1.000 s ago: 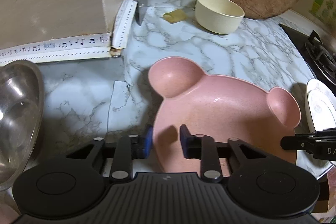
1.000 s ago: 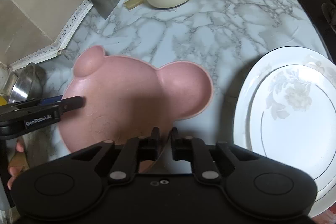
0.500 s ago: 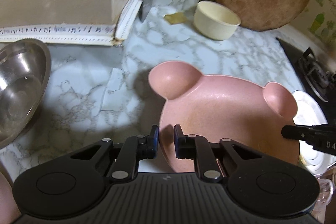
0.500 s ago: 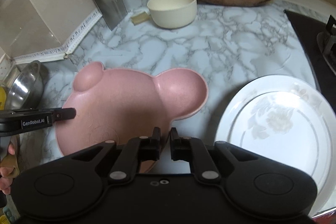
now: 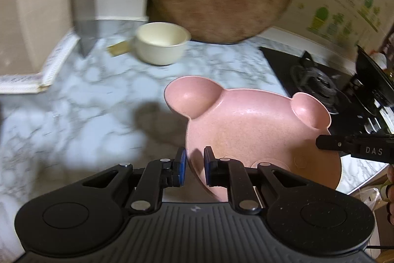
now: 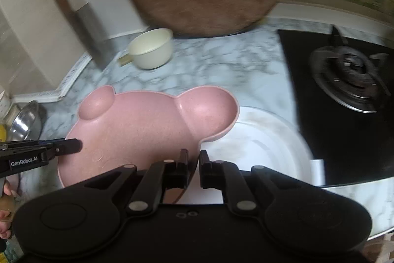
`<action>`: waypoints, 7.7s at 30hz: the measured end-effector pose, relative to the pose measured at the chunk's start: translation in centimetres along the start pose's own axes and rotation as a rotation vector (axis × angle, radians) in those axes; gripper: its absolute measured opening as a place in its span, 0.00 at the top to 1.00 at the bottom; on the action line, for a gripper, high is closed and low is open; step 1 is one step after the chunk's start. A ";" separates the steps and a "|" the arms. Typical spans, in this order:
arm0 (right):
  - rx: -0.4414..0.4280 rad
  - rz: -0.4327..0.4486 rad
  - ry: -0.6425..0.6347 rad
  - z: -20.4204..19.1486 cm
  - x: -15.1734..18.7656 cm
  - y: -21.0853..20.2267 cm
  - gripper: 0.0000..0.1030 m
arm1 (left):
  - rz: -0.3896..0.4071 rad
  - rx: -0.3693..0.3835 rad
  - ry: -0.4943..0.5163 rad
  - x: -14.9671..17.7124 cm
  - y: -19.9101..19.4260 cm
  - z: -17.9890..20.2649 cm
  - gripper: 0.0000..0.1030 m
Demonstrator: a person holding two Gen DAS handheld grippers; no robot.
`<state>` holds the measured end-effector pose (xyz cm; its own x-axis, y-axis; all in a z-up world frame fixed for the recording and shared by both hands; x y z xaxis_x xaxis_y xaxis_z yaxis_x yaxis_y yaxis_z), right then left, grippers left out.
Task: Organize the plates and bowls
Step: 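Lift the pink plate and carry it toward the white plate stack, then lower the pink plate onto the white plates and open both tools, then move both tools to the stainless steel bowl by the wall, then grasp the steel bowl rim with both tools, then carry the steel bowl toward the plate stack by the stove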
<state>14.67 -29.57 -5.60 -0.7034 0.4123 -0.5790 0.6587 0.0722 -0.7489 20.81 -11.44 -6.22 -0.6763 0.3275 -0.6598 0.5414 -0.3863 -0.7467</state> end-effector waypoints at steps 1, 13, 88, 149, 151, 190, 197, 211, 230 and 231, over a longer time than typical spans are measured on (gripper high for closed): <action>0.006 0.006 0.009 0.8 -0.1 -0.3 0.91 | 0.002 0.006 0.008 -0.2 0.3 0.9 0.86; 0.049 0.053 0.056 9.0 -1.3 -0.7 0.91 | -0.013 0.008 0.084 -1.6 5.1 7.3 0.86; -0.218 0.216 -0.343 -17.1 3.0 -2.6 0.00 | 0.204 -0.396 -0.089 4.2 -12.9 -8.1 0.24; -0.179 -0.181 -0.388 -40.5 7.0 19.6 0.84 | -0.142 -0.618 -0.488 9.8 -7.4 -39.7 0.78; -0.177 -0.180 -0.385 -40.6 7.0 19.7 0.85 | -0.140 -0.622 -0.486 9.8 -7.4 -39.6 0.79; -0.096 -0.020 -0.169 -20.4 1.4 3.7 0.86 | -0.073 -0.356 -0.162 0.8 -8.2 -14.7 0.80; -0.030 -0.032 -0.101 -14.7 2.9 3.7 0.86 | -0.113 -0.297 -0.109 2.1 -4.6 -10.8 0.80; 0.009 -0.052 -0.068 -11.3 6.6 5.3 0.85 | -0.154 -0.287 -0.062 4.3 -1.0 -9.3 0.80; 0.038 -0.046 -0.068 -10.9 6.8 6.6 0.85 | -0.127 -0.276 -0.037 4.4 0.1 -9.2 0.80; 0.038 -0.047 -0.066 -10.8 6.8 6.6 0.84 | -0.127 -0.274 -0.039 4.4 0.0 -9.2 0.80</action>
<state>17.11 -16.44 -11.00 -0.7501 0.3488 -0.5619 0.6149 0.0547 -0.7867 22.44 -2.06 -9.89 -0.7629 0.3230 -0.5601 0.5623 -0.0961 -0.8213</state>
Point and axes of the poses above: each gripper's, at about its wrist camera, not at the fingertips, and y roughly the way its jaws point, z to its right, x to its underside, the point moved 3 cm from there along y, roughly the way its jaws point, and after that the axes turned 11 degrees about y, right-handed, at the moved point
